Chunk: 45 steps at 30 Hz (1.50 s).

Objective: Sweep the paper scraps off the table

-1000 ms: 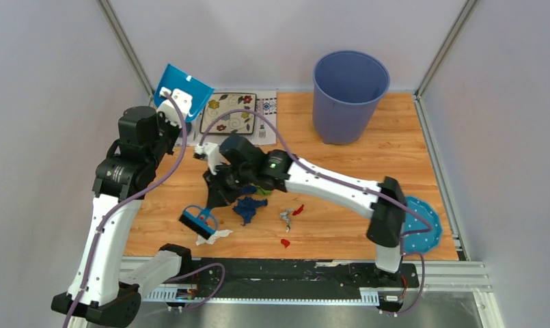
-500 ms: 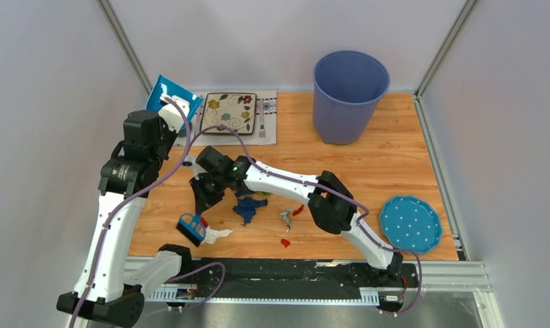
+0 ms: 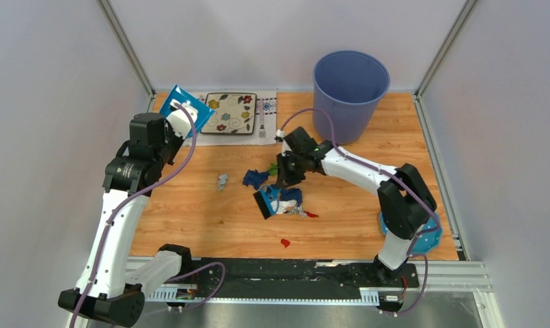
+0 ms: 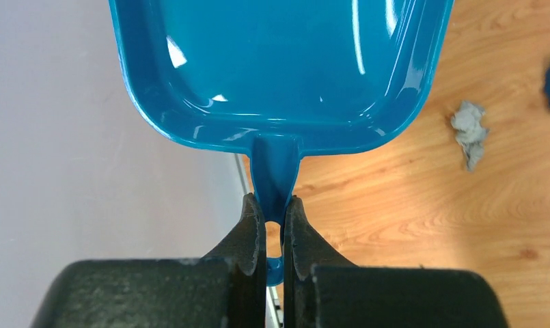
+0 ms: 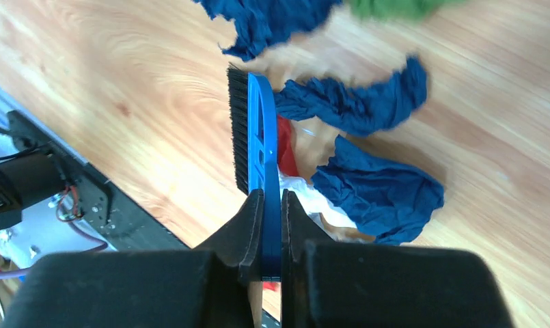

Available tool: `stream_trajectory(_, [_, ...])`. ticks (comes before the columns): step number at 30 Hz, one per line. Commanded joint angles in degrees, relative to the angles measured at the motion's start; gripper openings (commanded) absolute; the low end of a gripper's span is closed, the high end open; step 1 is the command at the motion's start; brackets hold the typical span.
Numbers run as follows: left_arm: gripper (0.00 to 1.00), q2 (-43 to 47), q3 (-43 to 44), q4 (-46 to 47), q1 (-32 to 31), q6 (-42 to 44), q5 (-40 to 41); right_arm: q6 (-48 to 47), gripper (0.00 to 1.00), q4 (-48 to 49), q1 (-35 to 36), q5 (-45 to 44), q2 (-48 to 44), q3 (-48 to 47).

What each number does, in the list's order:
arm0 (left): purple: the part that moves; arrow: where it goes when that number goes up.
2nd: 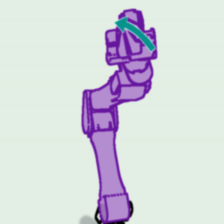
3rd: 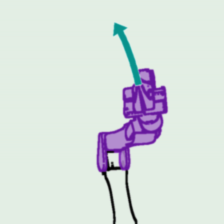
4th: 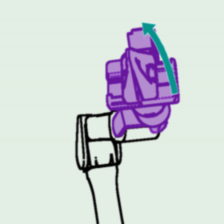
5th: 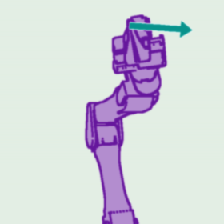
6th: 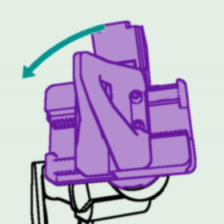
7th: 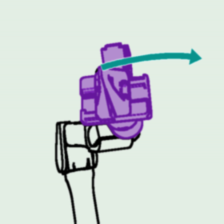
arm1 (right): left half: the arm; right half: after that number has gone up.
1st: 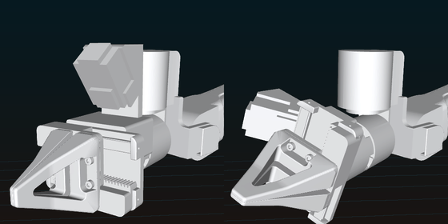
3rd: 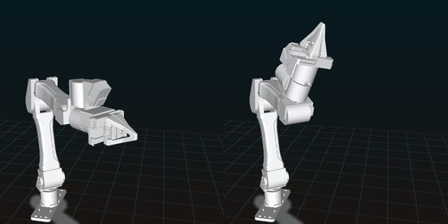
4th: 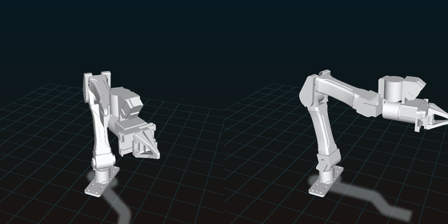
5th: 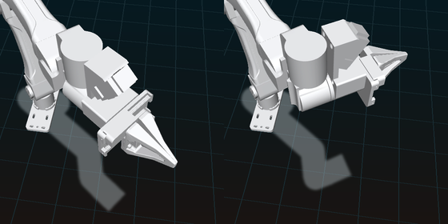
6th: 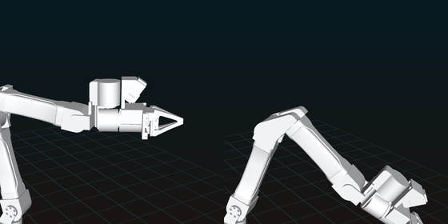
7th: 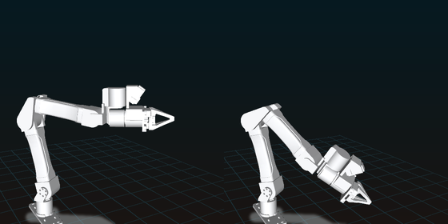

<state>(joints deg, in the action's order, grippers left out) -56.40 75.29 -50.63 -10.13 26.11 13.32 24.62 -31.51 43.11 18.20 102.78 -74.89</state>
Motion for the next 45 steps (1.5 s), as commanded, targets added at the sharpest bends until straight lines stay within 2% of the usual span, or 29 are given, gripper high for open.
stream_trajectory(1, [0.0,-0.4,-2.6,-1.8,0.3,2.6,-3.0,-2.6,0.0,-0.7,-4.6,-5.8,-6.0,7.5])
stream_trajectory(6, [0.0,-0.8,-7.2,-1.3,0.3,4.0,0.9,-3.9,0.0,-4.3,-4.0,-3.2,-8.6,2.9])
stream_trajectory(9, [0.0,-1.6,-12.1,2.3,1.7,4.7,5.8,-6.8,0.0,-4.0,0.9,-0.1,-8.9,-3.6])
stream_trajectory(12, [0.0,-1.7,-15.1,5.0,7.2,4.8,2.7,-4.9,0.0,3.6,4.5,7.6,-7.3,-7.5])
stream_trajectory(13, [0.0,-1.9,-15.3,5.2,8.4,4.4,1.8,-3.3,0.0,9.0,4.4,9.8,-6.0,-8.2])
stream_trajectory(17, [0.0,-1.6,-15.6,5.7,13.3,5.0,0.1,2.2,0.0,11.3,4.6,9.7,6.2,-17.4])
stream_trajectory(19, [0.0,-1.6,-16.0,6.4,14.9,5.5,0.3,4.5,0.0,10.9,4.5,7.0,11.8,-24.9])
stream_trajectory(20, [0.0,-1.7,-16.6,6.8,15.2,5.7,0.2,5.3,0.0,10.2,4.4,7.3,18.0,-28.1])
stream_trajectory(21, [0.0,-1.8,-16.8,6.9,15.5,5.8,0.2,7.3,0.0,8.2,4.4,8.7,21.1,-35.2])
stream_trajectory(23, [0.0,-1.8,-17.9,6.8,15.9,6.1,0.0,8.9,0.0,6.5,4.4,9.8,28.7,-41.1])
stream_trajectory(25, [0.0,-1.5,-18.5,6.7,16.0,6.2,-0.9,9.7,0.0,5.1,4.4,7.2,31.7,-46.5])
stream_trajectory(27, [0.0,-1.3,-19.6,6.5,16.0,5.9,-2.0,10.0,0.0,4.7,3.7,3.4,33.8,-47.7])
stream_trajectory(30, [0.0,-1.3,-20.7,5.5,15.9,5.6,-6.1,10.9,0.0,5.0,1.4,1.5,32.4,-44.2])
stream_trajectory(33, [0.0,-1.5,-21.6,2.7,15.1,5.8,-12.7,9.7,0.0,6.5,-1.5,0.8,26.7,-33.0])
stream_trajectory(34, [0.0,-1.9,-21.9,1.8,14.2,6.0,-14.4,8.4,0.0,7.3,-2.2,0.8,22.9,-26.2])
stream_trajectory(38, [0.0,-2.0,-24.7,-1.3,8.4,7.5,-15.0,4.5,0.0,8.7,-4.8,-0.1,13.6,-11.7])
stream_trajectory(42, [0.0,-2.0,-29.6,-1.4,3.7,10.0,-15.3,1.2,0.0,9.5,-5.8,4.4,6.2,-5.2])
stream_trajectory(45, [0.0,-3.1,-32.6,-1.7,2.5,11.2,-16.8,-0.4,0.0,7.9,-5.8,8.1,1.5,-6.3])
